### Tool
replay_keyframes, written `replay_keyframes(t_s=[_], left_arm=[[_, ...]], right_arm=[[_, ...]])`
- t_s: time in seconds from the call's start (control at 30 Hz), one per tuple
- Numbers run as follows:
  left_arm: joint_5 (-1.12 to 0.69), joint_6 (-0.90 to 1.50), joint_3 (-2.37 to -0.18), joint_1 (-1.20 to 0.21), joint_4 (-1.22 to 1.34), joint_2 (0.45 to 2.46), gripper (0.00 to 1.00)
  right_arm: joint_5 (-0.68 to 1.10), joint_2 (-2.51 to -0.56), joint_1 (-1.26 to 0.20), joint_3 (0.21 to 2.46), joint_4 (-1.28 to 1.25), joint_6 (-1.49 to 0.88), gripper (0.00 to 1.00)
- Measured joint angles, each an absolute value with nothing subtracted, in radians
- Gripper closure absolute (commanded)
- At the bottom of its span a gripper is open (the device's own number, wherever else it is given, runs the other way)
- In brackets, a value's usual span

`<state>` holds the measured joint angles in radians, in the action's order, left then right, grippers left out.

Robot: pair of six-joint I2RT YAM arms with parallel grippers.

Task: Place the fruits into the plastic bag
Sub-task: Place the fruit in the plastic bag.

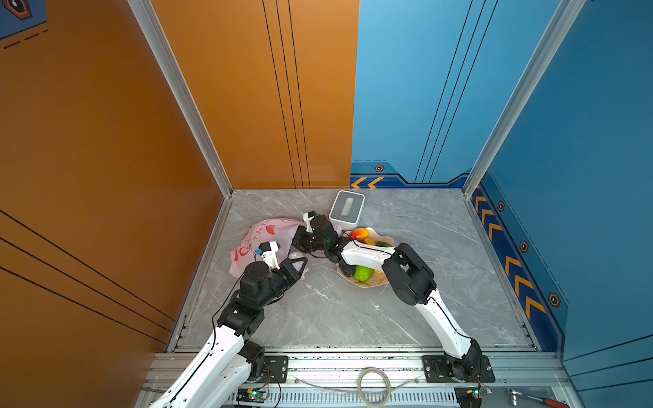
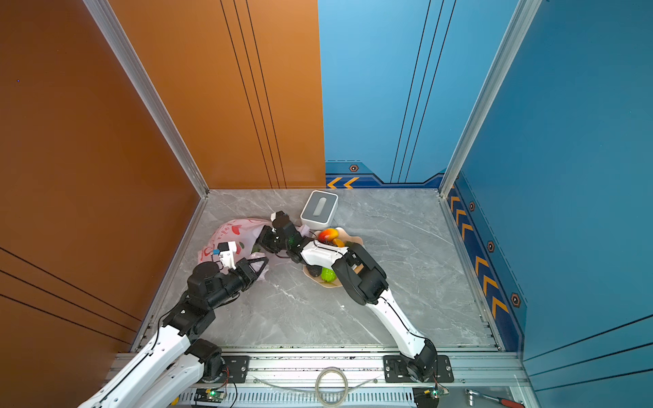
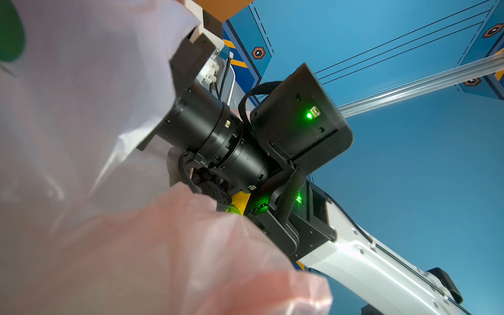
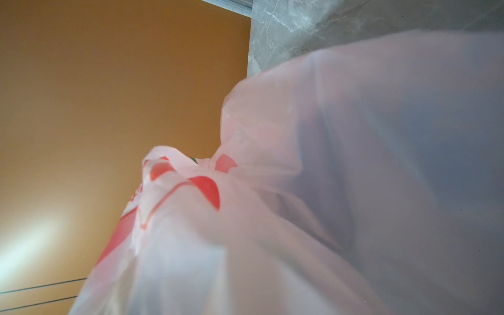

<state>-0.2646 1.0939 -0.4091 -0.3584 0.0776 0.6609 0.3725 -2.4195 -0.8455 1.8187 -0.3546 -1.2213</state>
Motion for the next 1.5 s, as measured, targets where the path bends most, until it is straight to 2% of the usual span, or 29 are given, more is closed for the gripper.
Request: replay_keyframes(t_s=[0.5,0.83,1.03,1.5], left_arm=[[-0.27,1.097,-0.401,-0.31,-0.009,0.635,1.0],[-0.165,0.895,-0.595,-0.3,-0.365,0.595,1.0],[-0.108,0.825,-0.619,-0.3,-0.476,0.59,1.0],[-0.065,0.77,-0.619,-0.3,-0.524,0.618,1.0]], right_arm=[[0.361,-2.346,-0.846,1.826,-0.004,-1.042,0.0],[0.307,-2.253,-0.846,1.832,0.186,-0.912,0.0],[0.282,-2.246,-0.846,1.843,0.271,-0.859,0.0],[0.232,-2.222,-0.871,1.845,0.52,-0.647,0.0]])
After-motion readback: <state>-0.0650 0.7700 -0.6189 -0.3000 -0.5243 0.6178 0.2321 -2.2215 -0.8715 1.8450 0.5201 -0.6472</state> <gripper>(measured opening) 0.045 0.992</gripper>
